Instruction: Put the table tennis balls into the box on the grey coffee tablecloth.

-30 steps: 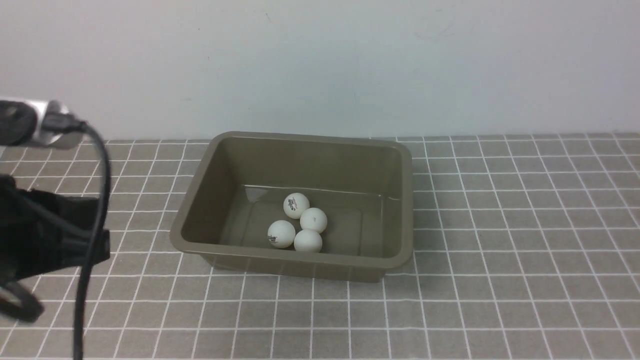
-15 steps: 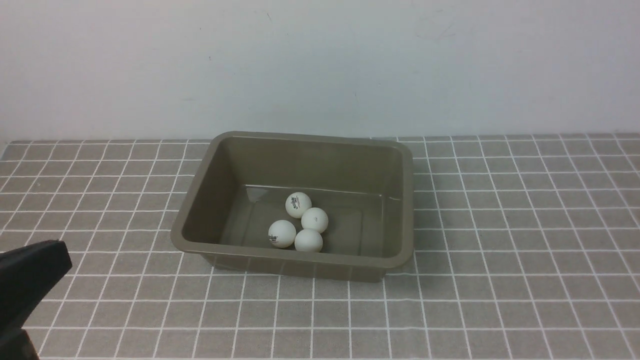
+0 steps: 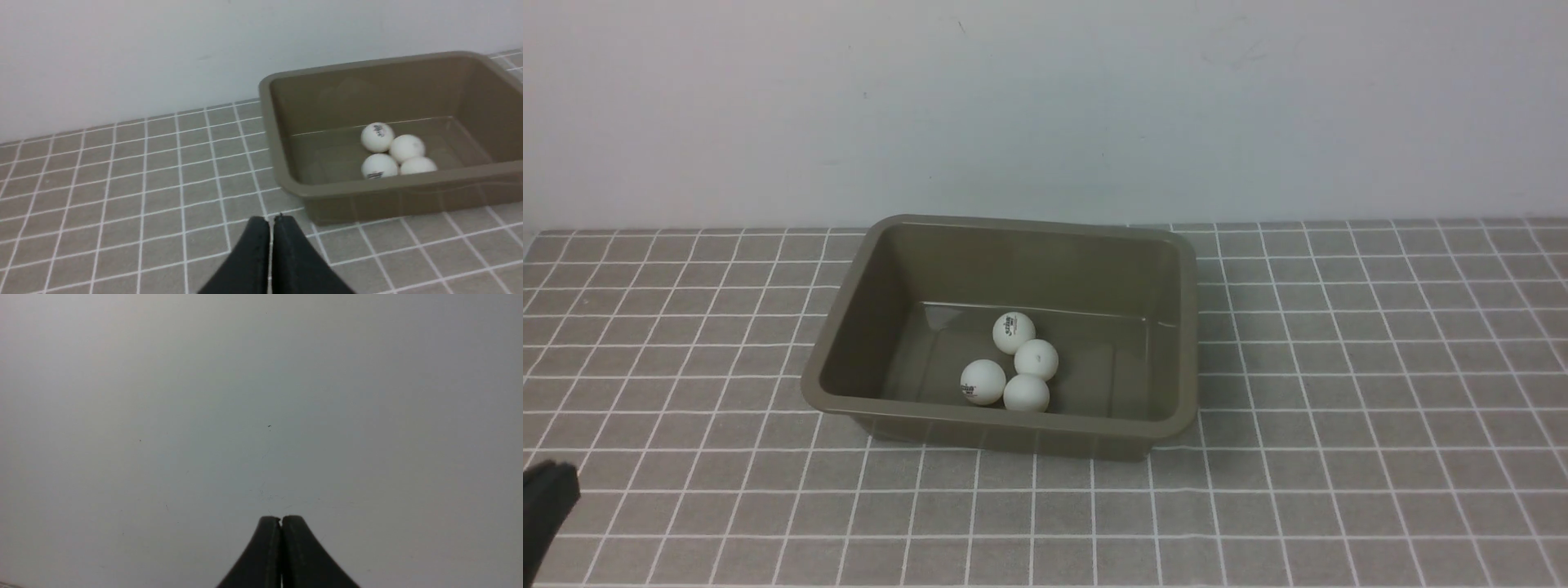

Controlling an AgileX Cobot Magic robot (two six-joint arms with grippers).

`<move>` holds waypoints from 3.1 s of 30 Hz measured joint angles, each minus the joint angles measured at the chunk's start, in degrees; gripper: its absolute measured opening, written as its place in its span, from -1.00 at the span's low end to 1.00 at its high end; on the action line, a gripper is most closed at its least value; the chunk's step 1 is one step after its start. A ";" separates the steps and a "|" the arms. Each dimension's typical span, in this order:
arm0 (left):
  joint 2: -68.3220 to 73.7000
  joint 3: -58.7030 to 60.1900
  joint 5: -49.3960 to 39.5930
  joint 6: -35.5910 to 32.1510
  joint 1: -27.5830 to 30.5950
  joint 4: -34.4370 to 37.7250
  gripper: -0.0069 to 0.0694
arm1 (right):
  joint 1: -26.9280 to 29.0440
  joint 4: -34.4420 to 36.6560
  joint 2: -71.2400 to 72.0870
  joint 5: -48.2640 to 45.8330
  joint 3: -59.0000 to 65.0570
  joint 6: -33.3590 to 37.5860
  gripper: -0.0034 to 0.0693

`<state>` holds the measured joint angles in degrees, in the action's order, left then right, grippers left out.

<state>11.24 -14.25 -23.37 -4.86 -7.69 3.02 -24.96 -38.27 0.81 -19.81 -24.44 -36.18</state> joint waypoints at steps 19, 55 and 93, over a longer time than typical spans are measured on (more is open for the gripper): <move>-11.87 15.67 1.33 -0.09 6.09 0.91 -0.83 | 0.00 -0.05 0.00 -0.15 0.00 0.00 -0.94; -11.87 15.67 1.33 0.08 6.09 0.94 -0.83 | 6.02 42.21 0.00 -2.10 9.46 38.36 -0.94; -11.87 15.67 1.33 0.08 6.09 1.12 -0.83 | 23.86 40.33 -0.07 -3.01 25.46 38.42 -0.94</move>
<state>-0.63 1.42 -22.04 -4.79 -1.60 4.14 -1.10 2.07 0.74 -22.82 1.01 2.25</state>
